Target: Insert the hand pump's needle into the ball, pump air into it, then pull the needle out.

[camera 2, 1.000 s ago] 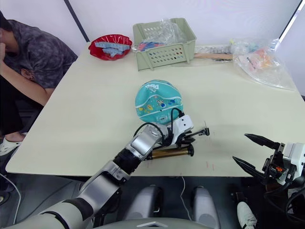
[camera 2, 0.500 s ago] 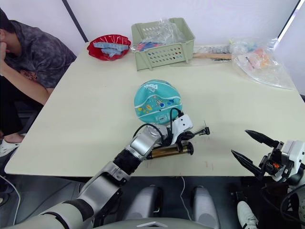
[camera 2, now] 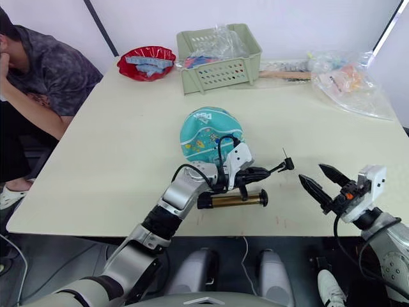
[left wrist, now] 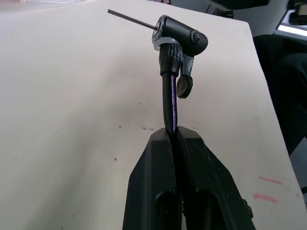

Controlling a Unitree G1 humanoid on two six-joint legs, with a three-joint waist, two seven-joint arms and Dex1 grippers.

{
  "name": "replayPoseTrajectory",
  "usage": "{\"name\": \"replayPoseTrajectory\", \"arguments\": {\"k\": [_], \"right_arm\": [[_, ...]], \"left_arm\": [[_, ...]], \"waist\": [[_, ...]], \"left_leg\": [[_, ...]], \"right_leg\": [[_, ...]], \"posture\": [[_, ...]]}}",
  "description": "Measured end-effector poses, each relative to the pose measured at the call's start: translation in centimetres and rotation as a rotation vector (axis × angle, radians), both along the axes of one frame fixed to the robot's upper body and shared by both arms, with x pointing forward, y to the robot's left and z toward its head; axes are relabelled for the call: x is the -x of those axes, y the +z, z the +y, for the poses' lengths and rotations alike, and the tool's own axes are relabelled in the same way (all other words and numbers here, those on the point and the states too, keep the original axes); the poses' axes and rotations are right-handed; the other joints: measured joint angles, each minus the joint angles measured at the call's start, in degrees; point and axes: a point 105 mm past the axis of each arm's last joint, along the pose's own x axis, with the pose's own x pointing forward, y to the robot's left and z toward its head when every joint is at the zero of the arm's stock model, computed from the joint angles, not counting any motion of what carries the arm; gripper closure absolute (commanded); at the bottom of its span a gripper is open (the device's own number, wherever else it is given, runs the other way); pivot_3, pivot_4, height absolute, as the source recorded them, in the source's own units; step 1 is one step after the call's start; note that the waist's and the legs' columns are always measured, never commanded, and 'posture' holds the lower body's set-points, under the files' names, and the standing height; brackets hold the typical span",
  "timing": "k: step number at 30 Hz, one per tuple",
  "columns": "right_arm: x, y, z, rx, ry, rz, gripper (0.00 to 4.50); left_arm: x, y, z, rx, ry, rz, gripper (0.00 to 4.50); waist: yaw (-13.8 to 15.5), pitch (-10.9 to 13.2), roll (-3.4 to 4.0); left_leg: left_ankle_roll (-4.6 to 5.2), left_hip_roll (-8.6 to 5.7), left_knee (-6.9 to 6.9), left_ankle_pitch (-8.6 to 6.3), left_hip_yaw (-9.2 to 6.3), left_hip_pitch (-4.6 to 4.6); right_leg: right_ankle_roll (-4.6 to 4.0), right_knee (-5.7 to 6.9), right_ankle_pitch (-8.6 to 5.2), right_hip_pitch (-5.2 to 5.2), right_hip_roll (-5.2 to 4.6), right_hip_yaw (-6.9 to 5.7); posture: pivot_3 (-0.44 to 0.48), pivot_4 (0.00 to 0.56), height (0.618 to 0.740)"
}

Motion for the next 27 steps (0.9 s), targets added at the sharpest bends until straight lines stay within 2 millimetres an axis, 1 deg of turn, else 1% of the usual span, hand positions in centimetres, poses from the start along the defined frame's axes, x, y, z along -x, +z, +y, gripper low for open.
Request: {"name": "replayPoseTrajectory", "arguments": {"k": [1,2,5,7,12,18,24,25,26,27], "right_arm": [[-0.5,0.3,0.5,-0.054,-0.010,0.025,0.00],[-0.5,0.3,0.5,-0.061,-0.010,0.029,0.00],[-0.8,-0.1,1.3,-0.151,-0.027,0.102,0.00],[-0.8,-0.4,1.5,-0.172,-0.031,0.136,0.00],[-0.7,-0.8,1.7,-0.199,-0.033,0.173,0.00],[-0.7,-0.6,2.0,-0.224,-0.029,0.177,0.00],[-0.8,-0.4,2.2,-0.224,-0.022,0.171,0.00],[-0.8,-0.4,2.2,-0.224,-0.020,0.170,0.39],[-0.8,-0.4,2.2,-0.224,-0.018,0.170,0.51],[-0.8,-0.4,2.2,-0.223,-0.017,0.170,0.76]], "left_arm": [[0.2,0.2,-0.2,0.014,-0.016,0.002,4.46],[0.3,0.3,-0.3,0.017,-0.019,0.003,4.46],[0.4,0.5,-0.5,0.026,-0.030,-0.005,4.46],[0.4,0.6,-0.5,0.027,-0.029,-0.009,4.46],[0.5,0.6,-0.6,0.029,-0.035,-0.017,4.46],[0.5,0.6,-0.6,0.029,-0.038,-0.017,4.46],[1.0,0.2,-0.8,0.029,-0.050,-0.001,4.46],[1.0,0.2,-0.8,0.030,-0.050,-0.001,4.50],[1.0,0.2,-0.8,0.031,-0.050,-0.001,4.50],[1.0,0.2,-0.8,0.032,-0.050,-0.001,4.50]], "waist": [[0.0,0.0,-0.01],[0.0,0.0,0.00],[0.1,0.0,0.00],[0.0,0.0,0.00],[0.0,0.0,0.01],[0.0,0.0,0.01],[0.0,0.0,0.01],[0.0,0.0,0.01],[0.0,0.0,0.01],[0.0,0.0,0.01]], "left_leg": [[0.00,0.01,0.00,0.00,-0.04,-0.02],[0.00,0.01,0.00,0.00,-0.04,-0.03],[0.00,-0.01,0.00,0.00,-0.12,-0.10],[0.00,-0.02,0.03,0.00,-0.11,-0.13],[0.01,-0.01,0.03,0.00,-0.11,-0.12],[0.01,-0.01,0.03,0.00,-0.10,-0.12],[0.01,-0.01,0.03,0.00,-0.11,-0.12],[0.01,-0.01,0.03,0.00,-0.11,-0.12],[0.01,-0.01,0.03,0.00,-0.11,-0.12],[0.01,-0.01,0.03,0.00,-0.10,-0.13]], "right_leg": [[0.00,0.00,0.00,0.00,0.00,-0.04],[0.02,0.00,0.01,0.00,0.01,-0.05],[0.07,-0.02,0.04,-0.01,0.00,-0.12],[0.08,-0.02,0.04,-0.01,0.00,-0.11],[0.08,-0.02,0.04,-0.02,0.01,-0.12],[0.09,-0.02,0.04,-0.02,0.01,-0.12],[0.09,-0.02,0.04,-0.02,0.01,-0.12],[0.08,-0.02,0.04,-0.02,0.01,-0.12],[0.08,-0.02,0.04,-0.02,0.01,-0.12],[0.08,-0.02,0.04,-0.02,0.01,-0.12]], "posture": [[0.000,0.150,0.740],[0.000,0.150,0.740],[0.000,0.150,0.740],[0.000,0.150,0.740],[0.000,0.150,0.740],[0.000,0.150,0.740],[0.000,0.150,0.740],[0.000,0.150,0.740],[0.000,0.150,0.740],[0.000,0.150,0.740]]}}
